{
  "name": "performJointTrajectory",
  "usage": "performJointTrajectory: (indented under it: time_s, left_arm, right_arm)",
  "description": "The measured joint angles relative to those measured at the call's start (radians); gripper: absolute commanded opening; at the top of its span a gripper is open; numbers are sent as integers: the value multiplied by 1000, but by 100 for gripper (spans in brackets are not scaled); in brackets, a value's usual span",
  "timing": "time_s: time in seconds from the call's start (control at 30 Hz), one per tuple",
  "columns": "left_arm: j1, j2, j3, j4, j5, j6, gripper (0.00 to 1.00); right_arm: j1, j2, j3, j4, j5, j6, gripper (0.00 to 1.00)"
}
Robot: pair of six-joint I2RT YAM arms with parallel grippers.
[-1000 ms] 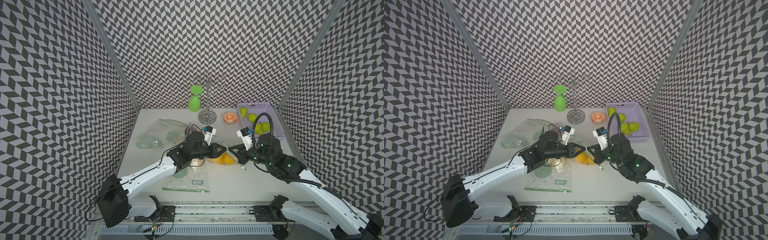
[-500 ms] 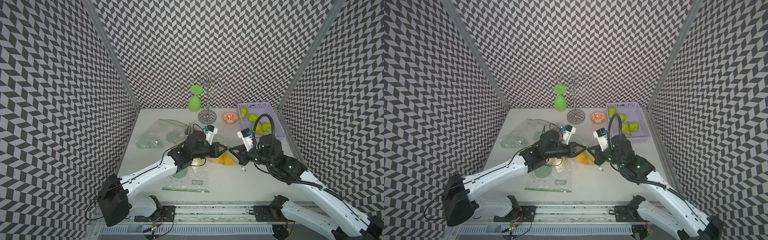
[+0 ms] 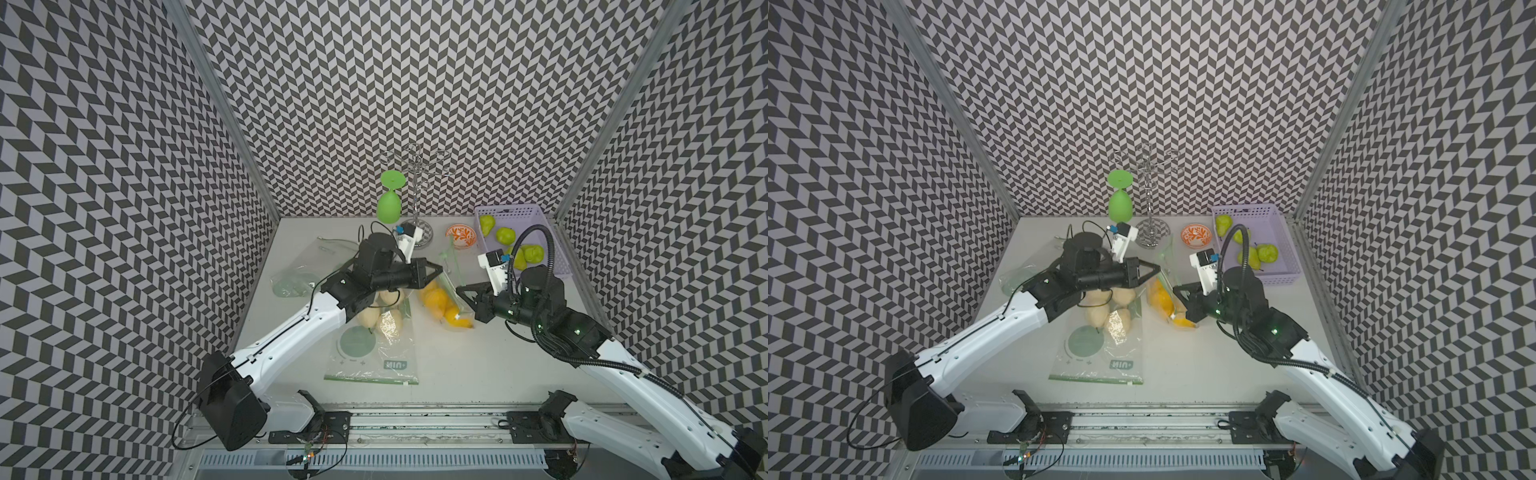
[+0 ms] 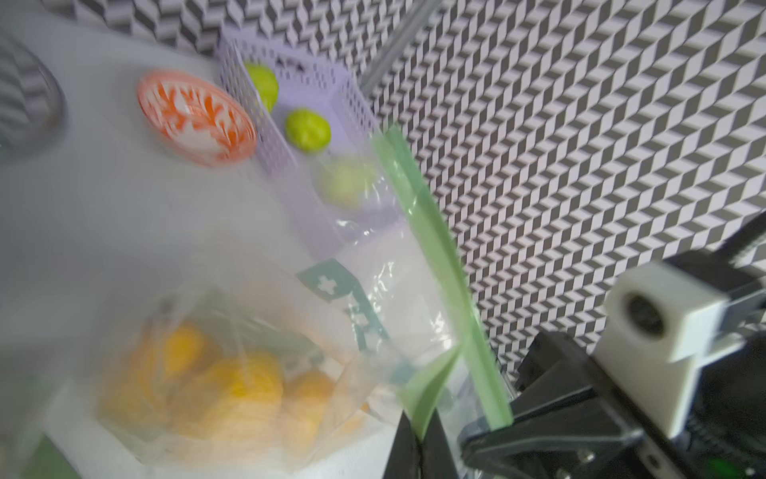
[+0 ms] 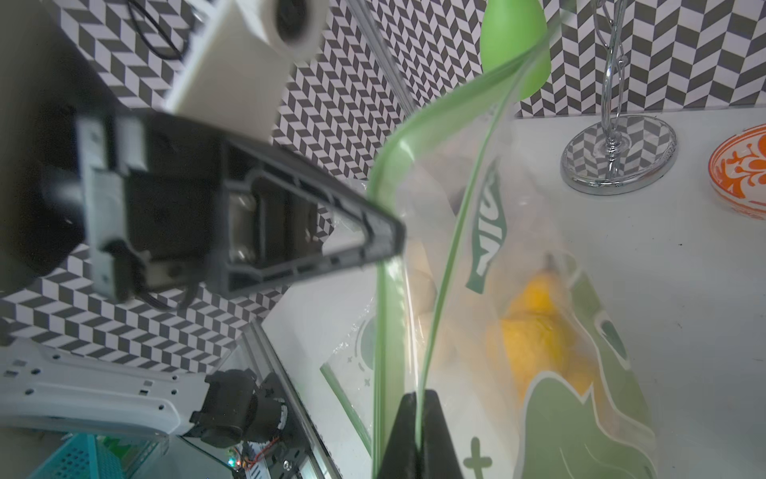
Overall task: Open the zip-top bag and take out the pear
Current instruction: Open the zipper of the food storage bag at the center of the board.
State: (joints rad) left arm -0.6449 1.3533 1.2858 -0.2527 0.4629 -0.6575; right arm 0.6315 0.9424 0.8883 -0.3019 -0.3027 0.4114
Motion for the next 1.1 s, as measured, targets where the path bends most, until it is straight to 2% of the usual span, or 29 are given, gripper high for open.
performJointTrajectory:
  time_s: [0.17,0.27,0.37,0.47,0.63,0.77,0.87,0.9,0.97,1.03,1.1]
  left_arm:
    - [106,78,276,-140,106,89,0]
    - [123,156,437,-223,163,142,0]
    - [122,209,510,-264,208,187,0]
    - [104,209,446,-272,227,215,0]
    - [24,199,195,-219,227,221,0]
    - [-43,199,43,-169,223,209,0]
    - [-84,199,16,-140,228,199,0]
    - [-98,199,16,-128,231,196,0]
    - [-120,199,20,-104,234,193,0]
    - [-132,204,32,-90,229,192,0]
    - [-142,217,55,-84,225,193,0]
  right_arm:
    - [0,43,16,148,6,163,0]
    - [-2,31,15,218,26,267,0]
    - [-5,-20,-15,244,69,368,0]
    - [-7,-133,-115,242,129,465,0]
    - [-7,-380,-352,168,215,630,1]
    - [-7,-616,-523,10,265,748,2]
    - [-7,-780,-547,-156,328,817,4]
    - [-7,-840,-544,-204,356,840,9]
    - [-7,-904,-518,-293,407,869,25]
    - [-7,-903,-482,-364,447,877,39]
    - [-7,-874,-454,-401,470,861,46]
